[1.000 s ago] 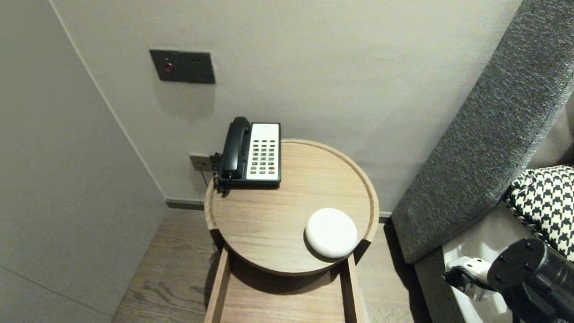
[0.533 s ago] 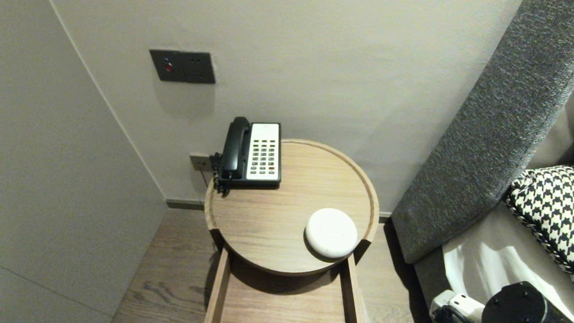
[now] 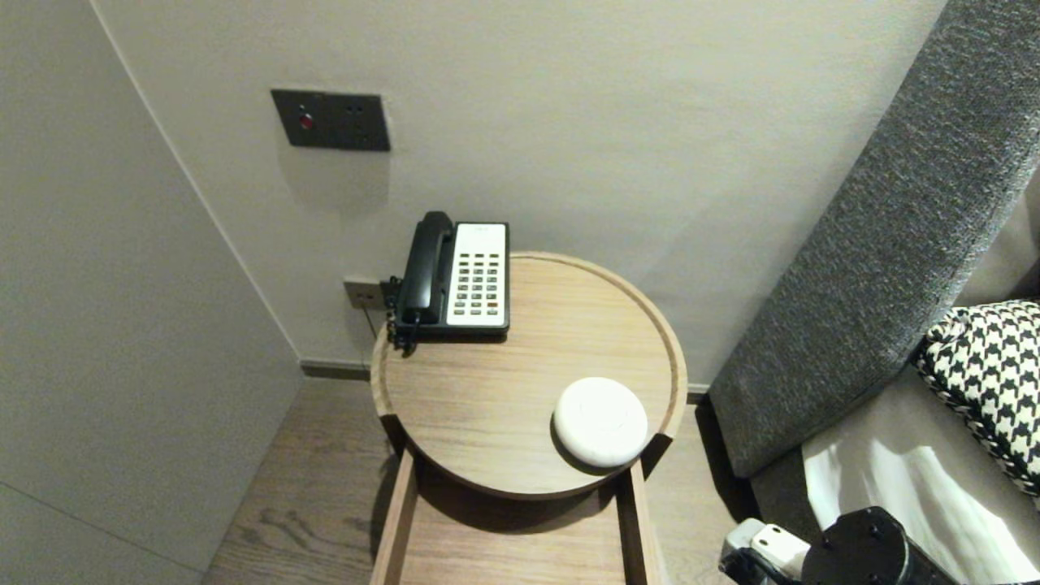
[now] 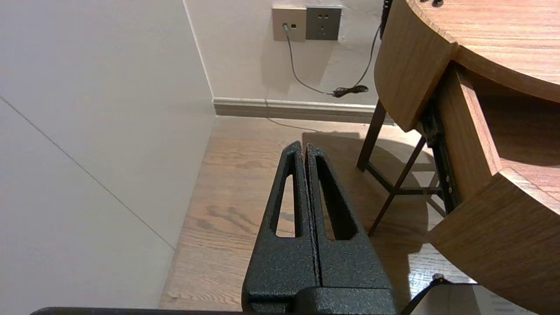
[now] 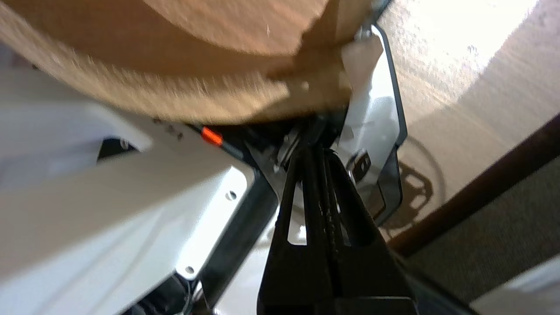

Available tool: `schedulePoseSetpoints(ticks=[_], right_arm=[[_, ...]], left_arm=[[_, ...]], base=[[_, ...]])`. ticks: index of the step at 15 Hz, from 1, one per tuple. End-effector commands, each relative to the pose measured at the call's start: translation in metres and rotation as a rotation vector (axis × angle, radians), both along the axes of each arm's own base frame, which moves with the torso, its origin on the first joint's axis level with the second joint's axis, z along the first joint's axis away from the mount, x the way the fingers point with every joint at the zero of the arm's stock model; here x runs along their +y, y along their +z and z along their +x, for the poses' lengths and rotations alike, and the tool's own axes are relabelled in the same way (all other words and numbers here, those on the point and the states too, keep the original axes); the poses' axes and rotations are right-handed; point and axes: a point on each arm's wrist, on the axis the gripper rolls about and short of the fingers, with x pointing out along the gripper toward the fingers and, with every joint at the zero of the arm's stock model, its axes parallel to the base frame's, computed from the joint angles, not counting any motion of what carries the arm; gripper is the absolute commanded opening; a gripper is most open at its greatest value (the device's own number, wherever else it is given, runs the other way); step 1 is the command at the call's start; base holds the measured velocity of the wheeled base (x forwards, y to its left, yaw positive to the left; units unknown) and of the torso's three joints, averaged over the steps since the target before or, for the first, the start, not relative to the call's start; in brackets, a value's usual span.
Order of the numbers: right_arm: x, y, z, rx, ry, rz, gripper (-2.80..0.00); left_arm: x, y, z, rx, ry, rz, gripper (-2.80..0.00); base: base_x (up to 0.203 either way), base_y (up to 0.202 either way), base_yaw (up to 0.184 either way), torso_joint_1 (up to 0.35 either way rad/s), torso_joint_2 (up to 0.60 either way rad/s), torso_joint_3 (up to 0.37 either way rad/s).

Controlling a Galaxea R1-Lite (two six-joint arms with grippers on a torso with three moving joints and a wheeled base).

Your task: Close the nightstand drawer

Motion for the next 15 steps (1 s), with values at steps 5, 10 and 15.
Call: schedulePoseSetpoints(ticks=[5, 10, 15], right_arm=[[0.019, -0.002, 0.019, -0.041, -0.041, -0.029, -2.80], [0.025, 0.001, 0.034, -0.065, -0.060, -0.028, -2.80], [0.024, 0.008, 0.069, -0.116, -0.117, -0.033, -2.80]], left_arm=[[0.000, 0.000, 0.000, 0.000, 0.001, 0.000, -2.80], [0.000, 0.000, 0.000, 0.000, 0.000, 0.000, -2.80], [0.000, 0.000, 0.000, 0.000, 0.001, 0.001, -2.80]], base=[[0.000, 0.000, 0.000, 0.000, 0.00, 0.000], [0.000, 0.000, 0.000, 0.000, 0.00, 0.000], [0.000, 0.000, 0.000, 0.000, 0.00, 0.000]])
